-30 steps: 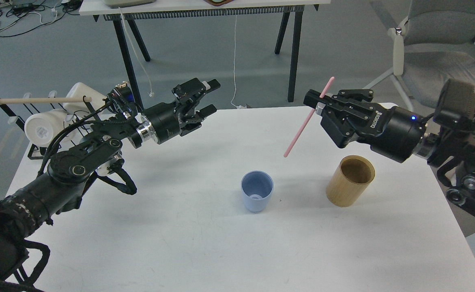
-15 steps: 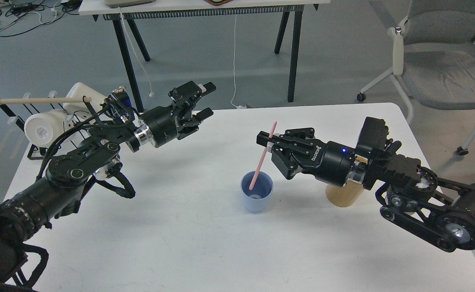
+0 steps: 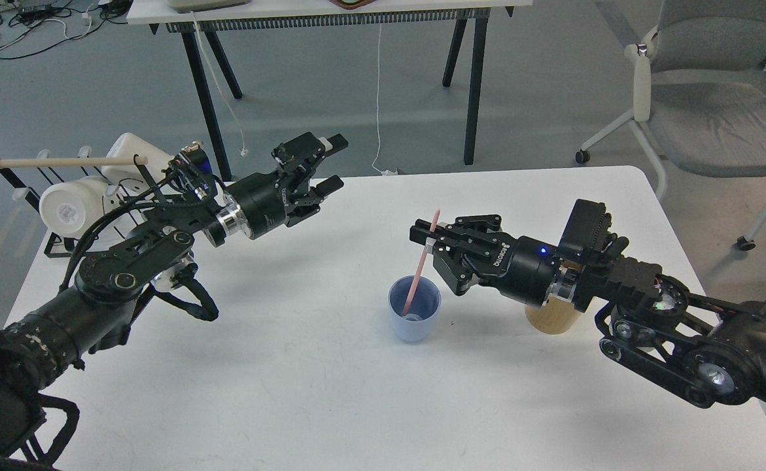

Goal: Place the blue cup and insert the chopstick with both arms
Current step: 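Move the pink stick over the blue cup and lower it in, then open the right gripper and raise the right arm away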

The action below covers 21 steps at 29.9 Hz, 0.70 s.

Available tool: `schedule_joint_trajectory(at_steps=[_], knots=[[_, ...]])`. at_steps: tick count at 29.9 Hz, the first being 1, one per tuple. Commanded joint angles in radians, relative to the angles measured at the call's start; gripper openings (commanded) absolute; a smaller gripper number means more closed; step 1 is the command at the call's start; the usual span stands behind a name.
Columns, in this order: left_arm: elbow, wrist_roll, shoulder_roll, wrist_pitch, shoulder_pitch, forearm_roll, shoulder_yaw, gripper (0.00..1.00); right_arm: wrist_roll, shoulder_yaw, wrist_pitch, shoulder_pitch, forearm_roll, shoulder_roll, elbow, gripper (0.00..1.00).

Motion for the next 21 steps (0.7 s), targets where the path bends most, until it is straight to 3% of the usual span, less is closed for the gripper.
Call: schedule_joint_trajectory(at_steps=[1, 4, 8, 11, 21], knots=[[0.0, 0.0, 0.001, 0.0, 0.0, 0.0, 0.0, 0.92, -0.001, -0.002, 0.0, -0.005, 0.002, 0.005, -0.001, 0.4], [0.0, 0.0, 0.0, 0.0, 0.0, 0.0, 0.0, 0.92, -0.001, -0.018, -0.002, -0.002, 0.005, 0.012, 0.0, 0.51], [0.0, 0.0, 0.0, 0.0, -0.001, 0.0, 0.0, 0.92, 0.0, -0.01, -0.02, -0.002, 0.018, 0.006, 0.011, 0.83], [0.0, 0.0, 0.0, 0.0, -0.001, 0.0, 0.0, 0.92, 0.0, 0.02, -0.039, -0.001, 0.03, 0.002, 0.016, 0.97], [-0.002, 0.0, 0.0, -0.002, -0.001, -0.001, -0.003, 0.92, -0.008, 0.189, -0.034, -0.011, 0.296, -0.025, 0.063, 0.99]])
